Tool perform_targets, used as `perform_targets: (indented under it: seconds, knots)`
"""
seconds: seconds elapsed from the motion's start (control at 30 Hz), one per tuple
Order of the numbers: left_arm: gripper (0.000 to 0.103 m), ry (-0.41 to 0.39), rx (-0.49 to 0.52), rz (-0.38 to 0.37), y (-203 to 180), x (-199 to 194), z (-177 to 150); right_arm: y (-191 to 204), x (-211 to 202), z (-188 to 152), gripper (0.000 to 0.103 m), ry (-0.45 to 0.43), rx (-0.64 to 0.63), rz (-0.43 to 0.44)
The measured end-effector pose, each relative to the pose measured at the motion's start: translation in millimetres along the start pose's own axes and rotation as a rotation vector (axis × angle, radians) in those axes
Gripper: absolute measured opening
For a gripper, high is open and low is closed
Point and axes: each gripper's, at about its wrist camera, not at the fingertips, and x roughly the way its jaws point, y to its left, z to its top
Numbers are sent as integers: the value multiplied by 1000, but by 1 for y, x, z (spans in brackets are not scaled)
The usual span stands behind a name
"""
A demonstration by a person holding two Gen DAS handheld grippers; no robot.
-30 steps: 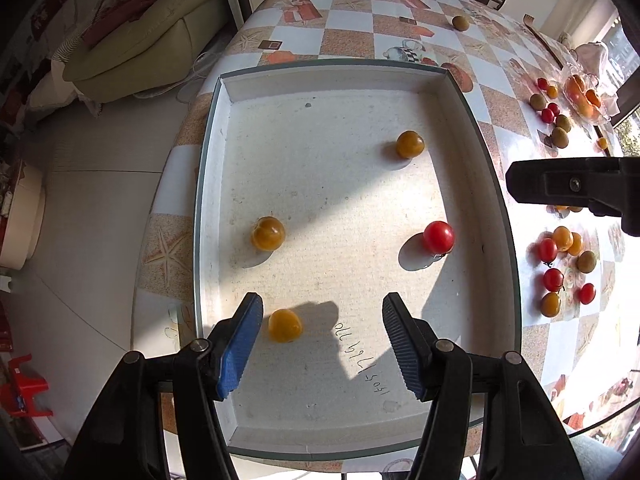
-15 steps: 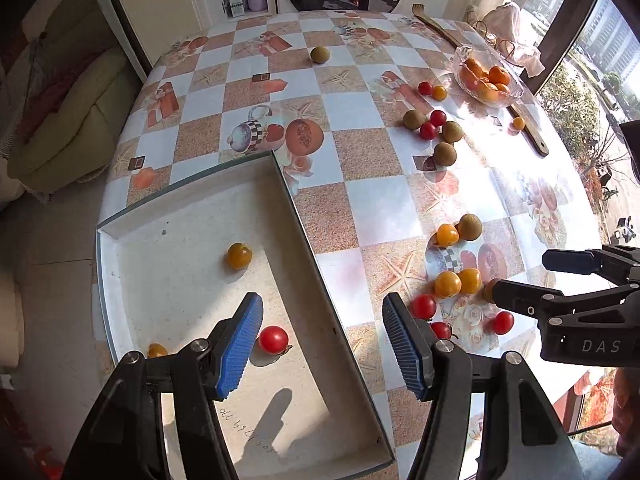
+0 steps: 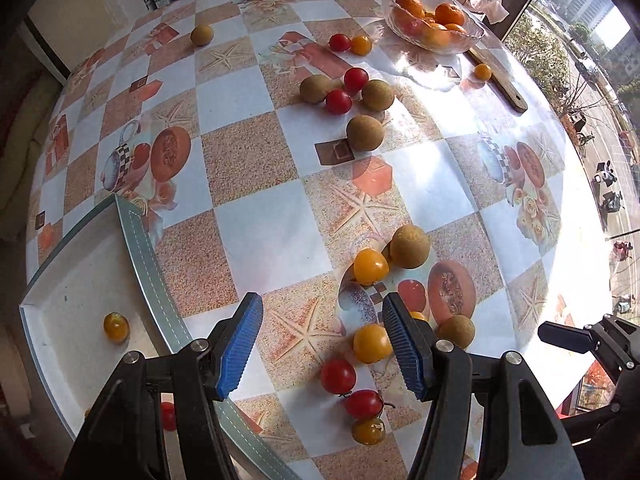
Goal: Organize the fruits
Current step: 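Move both tools back over the remaining tomatoes, then grasp a yellow cherry tomato with the left tool while the right tool grasps a red one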
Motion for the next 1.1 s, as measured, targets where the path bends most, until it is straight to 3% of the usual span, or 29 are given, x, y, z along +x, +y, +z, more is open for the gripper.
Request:
perform_targets:
  seconds: [0.27, 0.47, 0.67, 0.73, 0.83, 0.93, 1.1]
  knots:
    - [64, 18, 16, -9, -8, 21, 12, 9, 14, -11, 84, 3, -45, 12]
    - [64, 17, 54, 25, -21, 27, 12, 24, 21, -12, 83, -11, -63, -1]
    - [59, 7, 39, 36, -24, 25, 12, 52, 22, -7, 57, -34, -114, -46]
    - [49, 2, 41, 27, -28, 23, 14, 58, 22, -5, 50, -36, -131, -58]
    - [35, -5, 66, 23, -40, 22, 17, 63, 21, -3, 27, -40, -142, -55]
    - [20, -10, 70, -11, -46, 21, 18, 62, 20, 0, 24, -33, -128, -25]
    - [20, -25, 15, -40, -44, 14, 18, 40, 15, 0, 24, -30, -69, 29]
